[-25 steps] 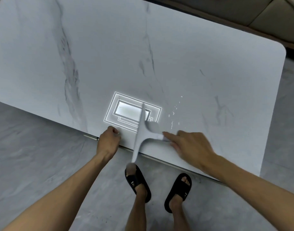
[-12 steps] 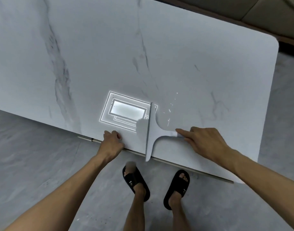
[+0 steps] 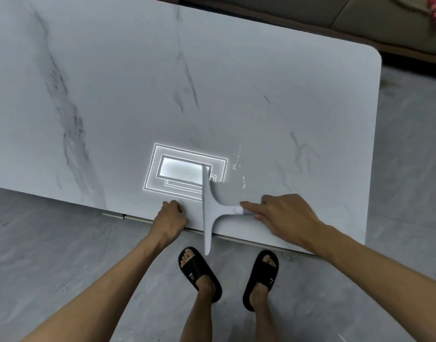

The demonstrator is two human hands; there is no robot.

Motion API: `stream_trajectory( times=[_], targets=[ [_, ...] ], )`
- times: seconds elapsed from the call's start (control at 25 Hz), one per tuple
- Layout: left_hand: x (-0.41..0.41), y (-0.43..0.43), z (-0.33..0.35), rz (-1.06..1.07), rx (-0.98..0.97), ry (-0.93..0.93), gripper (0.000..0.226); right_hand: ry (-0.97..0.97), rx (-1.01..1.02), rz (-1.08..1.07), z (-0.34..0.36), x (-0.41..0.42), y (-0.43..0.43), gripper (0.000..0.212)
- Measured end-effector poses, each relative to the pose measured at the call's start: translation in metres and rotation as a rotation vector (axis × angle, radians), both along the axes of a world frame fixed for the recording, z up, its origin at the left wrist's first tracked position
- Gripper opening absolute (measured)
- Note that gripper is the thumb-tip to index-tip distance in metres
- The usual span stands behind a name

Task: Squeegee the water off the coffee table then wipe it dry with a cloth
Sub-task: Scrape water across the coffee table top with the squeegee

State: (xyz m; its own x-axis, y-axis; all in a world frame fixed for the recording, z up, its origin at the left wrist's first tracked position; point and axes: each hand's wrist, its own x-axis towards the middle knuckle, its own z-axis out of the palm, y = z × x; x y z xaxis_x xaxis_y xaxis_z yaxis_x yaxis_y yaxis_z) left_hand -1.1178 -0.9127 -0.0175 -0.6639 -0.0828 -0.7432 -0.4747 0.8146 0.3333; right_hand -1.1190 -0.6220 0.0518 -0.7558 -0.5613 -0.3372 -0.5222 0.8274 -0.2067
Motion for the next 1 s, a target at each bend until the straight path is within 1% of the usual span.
stream_trajectory(
  times=[0.04,0.12,0.24,0.36,0.44,0.56,0.68,0.84,0.92,1.0],
  targets=[
    [0.001,0.002,-0.002,-0.01,-0.01,-0.004,0.007,-0.004,-0.009,0.043,-0.007,0.002,-0.011,0.035],
    [0.002,0.005,-0.004,-0.028,-0.023,-0.025,0.009,-0.028,0.036,0.074,-0.014,-0.002,-0.01,0.038],
    [0.004,0.009,-0.008,-0.077,-0.029,-0.09,0.012,-0.008,0.14,0.034,-0.013,-0.011,0.034,0.044],
    [0.002,0.014,-0.007,-0.1,-0.035,-0.129,0.02,0.01,0.226,-0.01,-0.002,-0.018,0.087,0.039],
    [0.0,0.015,-0.005,-0.09,-0.028,-0.128,0.021,0.045,0.27,-0.041,0.006,-0.02,0.111,0.037],
    [-0.003,0.013,0.001,-0.035,0.005,-0.076,0.016,0.06,0.302,-0.047,0.018,-0.023,0.118,0.036],
    [-0.007,0.009,0.01,0.058,0.009,0.013,0.009,0.004,0.246,-0.003,0.025,-0.032,0.088,0.038],
    [-0.014,-0.001,0.017,0.297,0.006,0.11,0.011,-0.079,0.019,0.107,0.0,-0.048,-0.009,0.037],
    [-0.014,-0.007,0.017,0.34,-0.005,0.107,0.012,-0.102,0.005,0.189,-0.019,-0.048,-0.059,0.039],
    [-0.009,-0.009,0.015,0.342,-0.017,0.082,0.011,-0.076,0.02,0.243,-0.033,-0.052,-0.08,0.044]
  ],
)
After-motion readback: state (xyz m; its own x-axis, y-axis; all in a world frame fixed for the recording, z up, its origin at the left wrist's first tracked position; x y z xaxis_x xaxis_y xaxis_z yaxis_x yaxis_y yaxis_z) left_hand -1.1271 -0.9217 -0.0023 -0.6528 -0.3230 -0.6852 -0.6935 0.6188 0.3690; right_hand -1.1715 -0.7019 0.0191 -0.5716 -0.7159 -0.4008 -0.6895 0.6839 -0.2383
